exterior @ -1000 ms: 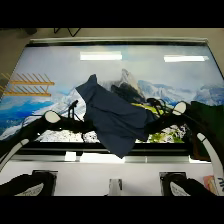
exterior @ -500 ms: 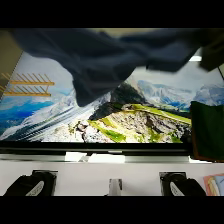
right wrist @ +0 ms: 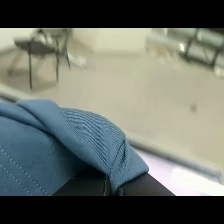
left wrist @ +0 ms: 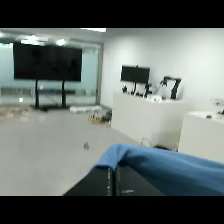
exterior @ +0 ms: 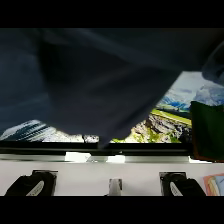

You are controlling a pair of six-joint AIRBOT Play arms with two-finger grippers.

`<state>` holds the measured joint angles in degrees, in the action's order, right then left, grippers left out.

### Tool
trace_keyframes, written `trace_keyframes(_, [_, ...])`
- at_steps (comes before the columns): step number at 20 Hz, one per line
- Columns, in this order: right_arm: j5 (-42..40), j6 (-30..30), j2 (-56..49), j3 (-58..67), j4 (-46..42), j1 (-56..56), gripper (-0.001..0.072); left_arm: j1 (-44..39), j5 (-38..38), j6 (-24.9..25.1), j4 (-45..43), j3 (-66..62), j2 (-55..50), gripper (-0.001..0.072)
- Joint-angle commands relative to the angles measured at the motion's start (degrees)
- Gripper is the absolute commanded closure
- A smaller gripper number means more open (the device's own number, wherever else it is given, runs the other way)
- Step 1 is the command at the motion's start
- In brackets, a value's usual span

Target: Fold the shirts.

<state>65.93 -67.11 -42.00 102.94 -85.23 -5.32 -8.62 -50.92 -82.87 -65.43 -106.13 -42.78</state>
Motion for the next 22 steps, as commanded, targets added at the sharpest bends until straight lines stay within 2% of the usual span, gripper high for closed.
trace_keyframes(1, [19.96,-2.12,-5.11,0.22,-8.98,0.0,0.0683,0.02,-13.55,-6.99,-8.2,3.15,-3.34,0.0677])
trace_keyframes(3, [27.65,-1.27,-12.41,-2.08,-5.77,0.0,0.0683,0.0,-16.26,-7.02,-7.89,9.9,-6.95,0.0676])
trace_keyframes(5, [29.07,0.44,-20.5,-6.8,-0.13,-0.02,0.0682,0.02,-14.8,-7.02,-7.63,18.08,-11.34,0.0676])
trace_keyframes(8, [20.26,1.07,-34.21,-13.97,7.02,0.0,0.068,0.02,-10.27,-6.99,-6.84,27.41,-20.13,0.0676])
trace_keyframes(12, [4.66,-0.68,-50.21,-14.25,21.9,-0.02,0.0679,0.02,-9.51,-7.1,-6.32,27.78,-32.72,0.0675])
trace_keyframes(13, [2.19,-0.66,-52.46,-14.25,25.42,-0.02,0.0677,0.02,-9.53,-8.41,-6.1,27.78,-34.67,0.0674])
trace_keyframes(14, [0.2,-0.63,-54.29,-14.25,28.61,0.0,0.0612,0.02,-9.75,-10.12,-6.08,27.78,-36.3,0.0671])
trace_keyframes(15, [-1.11,-0.15,-55.3,-14.25,30.36,0.0,0.0454,0.04,-9.81,-10.78,-5.97,27.78,-37.27,0.0591])
trace_keyframes(16, [-1.95,2.12,-55.36,-14.19,30.71,0.0,0.0245,0.37,-11.21,-10.21,-6.23,27.78,-37.42,0.04])
trace_keyframes(17, [-0.44,5.92,-54.88,-13.57,30.45,0.46,0.0059,1.33,-14.4,-8.15,-6.32,27.32,-37.31,0.0178])
trace_keyframes(18, [2.54,9.31,-53.99,-12.68,29.29,1.29,0.0023,2.97,-19.87,-6.08,-6.38,26.32,-37.31,0.0101])
trace_keyframes(20, [9.18,11.98,-51.71,-12.17,25.22,4.22,0.0024,7.02,-31.26,-2.01,-5.46,26.47,-36.52,0.0093])
trace_keyframes(22, [16.61,12.55,-51.08,-12.48,24.39,8.46,0.0055,10.86,-33.75,-1.57,-2.03,32.98,-33.57,0.0093])
